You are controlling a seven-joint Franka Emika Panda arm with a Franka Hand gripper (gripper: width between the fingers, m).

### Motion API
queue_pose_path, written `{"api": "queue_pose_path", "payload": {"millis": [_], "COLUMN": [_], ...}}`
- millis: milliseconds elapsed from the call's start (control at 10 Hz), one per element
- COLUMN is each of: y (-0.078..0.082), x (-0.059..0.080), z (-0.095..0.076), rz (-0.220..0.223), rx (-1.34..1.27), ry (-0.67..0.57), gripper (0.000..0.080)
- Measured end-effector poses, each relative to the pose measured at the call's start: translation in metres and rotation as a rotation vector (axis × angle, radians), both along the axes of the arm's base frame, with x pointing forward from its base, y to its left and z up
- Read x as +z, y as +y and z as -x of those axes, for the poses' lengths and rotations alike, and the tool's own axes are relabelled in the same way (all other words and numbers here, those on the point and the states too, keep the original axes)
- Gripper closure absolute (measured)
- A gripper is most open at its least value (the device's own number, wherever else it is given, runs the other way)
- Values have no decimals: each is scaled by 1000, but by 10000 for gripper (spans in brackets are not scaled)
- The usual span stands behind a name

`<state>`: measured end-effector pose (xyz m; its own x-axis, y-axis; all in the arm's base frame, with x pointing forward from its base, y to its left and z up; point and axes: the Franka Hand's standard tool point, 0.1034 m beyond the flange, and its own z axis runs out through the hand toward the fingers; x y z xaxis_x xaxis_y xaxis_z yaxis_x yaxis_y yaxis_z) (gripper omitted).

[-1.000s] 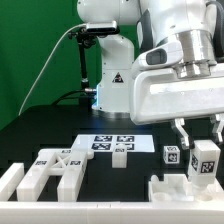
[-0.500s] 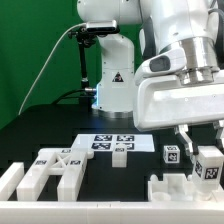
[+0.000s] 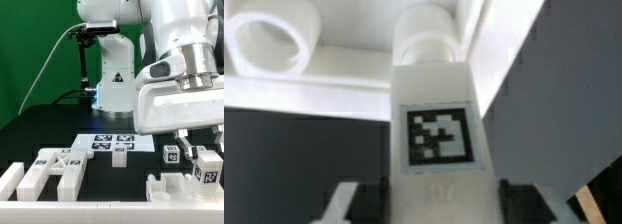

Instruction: Assemble chair

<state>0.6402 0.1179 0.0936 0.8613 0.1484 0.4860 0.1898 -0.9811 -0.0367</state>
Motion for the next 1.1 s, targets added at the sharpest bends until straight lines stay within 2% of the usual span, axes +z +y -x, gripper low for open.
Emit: {"api": "queue_pose_path", "payload": {"millis": [500, 700, 800, 900, 1100], "y": [0, 0, 0, 0, 0], "x": [0, 0, 0, 0, 0], "z": [-1, -1, -1, -1, -1], "rz": [0, 0, 0, 0, 0], "rx": [-1, 0, 0, 0, 0], "ry": [-11, -11, -11, -11, -11], "gripper": [515, 227, 227, 167, 153]}}
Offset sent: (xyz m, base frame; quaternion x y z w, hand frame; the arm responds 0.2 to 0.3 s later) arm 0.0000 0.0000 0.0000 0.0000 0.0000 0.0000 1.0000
